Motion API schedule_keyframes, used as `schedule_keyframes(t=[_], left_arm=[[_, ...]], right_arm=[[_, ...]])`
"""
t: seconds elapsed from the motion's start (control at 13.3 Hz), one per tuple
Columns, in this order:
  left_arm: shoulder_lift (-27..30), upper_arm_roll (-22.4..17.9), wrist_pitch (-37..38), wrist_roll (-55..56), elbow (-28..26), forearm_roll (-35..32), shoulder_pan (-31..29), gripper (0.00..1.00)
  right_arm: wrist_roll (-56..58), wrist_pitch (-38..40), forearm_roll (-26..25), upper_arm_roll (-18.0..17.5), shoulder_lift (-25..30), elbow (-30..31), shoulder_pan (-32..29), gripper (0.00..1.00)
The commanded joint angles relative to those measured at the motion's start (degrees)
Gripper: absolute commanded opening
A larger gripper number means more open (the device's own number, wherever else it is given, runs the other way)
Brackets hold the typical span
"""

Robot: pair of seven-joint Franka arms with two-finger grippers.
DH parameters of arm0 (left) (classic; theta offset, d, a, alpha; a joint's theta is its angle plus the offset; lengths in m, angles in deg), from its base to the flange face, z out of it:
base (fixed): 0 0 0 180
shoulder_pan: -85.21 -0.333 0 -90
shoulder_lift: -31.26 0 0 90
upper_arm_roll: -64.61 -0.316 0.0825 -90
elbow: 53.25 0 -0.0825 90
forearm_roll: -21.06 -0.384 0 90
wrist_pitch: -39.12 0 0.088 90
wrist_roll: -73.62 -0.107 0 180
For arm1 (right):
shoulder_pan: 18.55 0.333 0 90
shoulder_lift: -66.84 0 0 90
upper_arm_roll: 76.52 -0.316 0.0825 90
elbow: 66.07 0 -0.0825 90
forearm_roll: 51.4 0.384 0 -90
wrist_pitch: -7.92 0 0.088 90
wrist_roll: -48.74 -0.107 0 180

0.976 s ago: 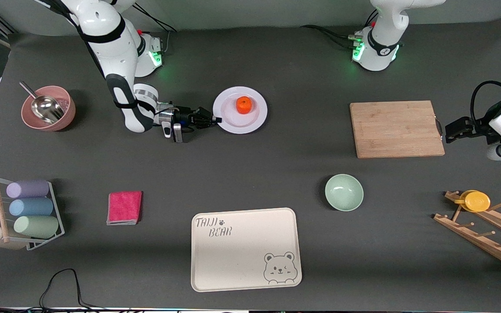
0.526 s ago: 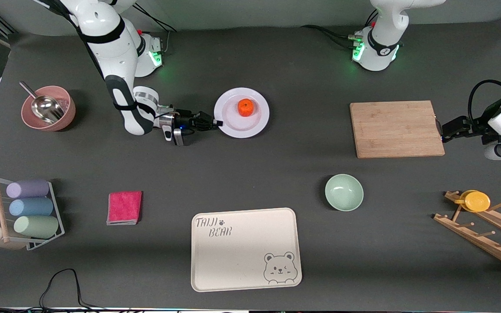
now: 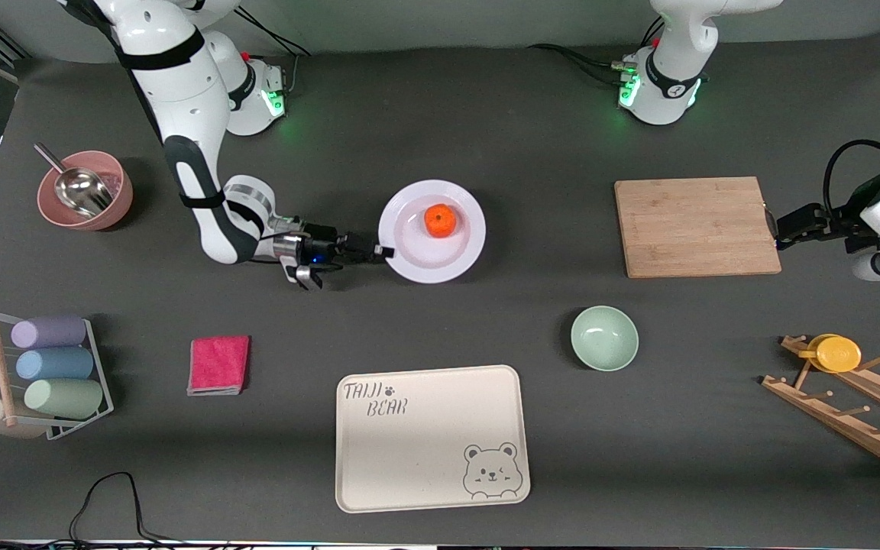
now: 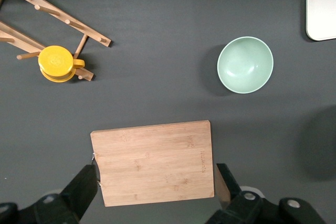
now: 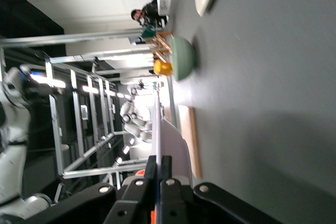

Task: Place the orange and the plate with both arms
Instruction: 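Slide the plate with the right gripper onto the bear tray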

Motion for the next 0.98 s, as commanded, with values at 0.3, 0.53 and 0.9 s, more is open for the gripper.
schedule_keyframes(t=[0.3,0.53,0.9], left_arm=[[0.6,0.2,1.4,-0.9,0.3,0.1,-0.2,1.00],[0.6,0.3,1.5,-0.7,0.2,-0.4,0.0,1.00],[0.8,0.4,2.7,-0.4,0.3,-0.4,0.0,1.00]], right_arm=[[-21.4,0.1,-10.2,8.5,1.1,-17.3,-0.3,0.00],[-29.6,0.0,-12.6,11.2,-1.0,-26.7,-0.3,0.00],[-38.8,0.0,-12.5,11.8,-8.2,-42.9,-3.4,0.00]])
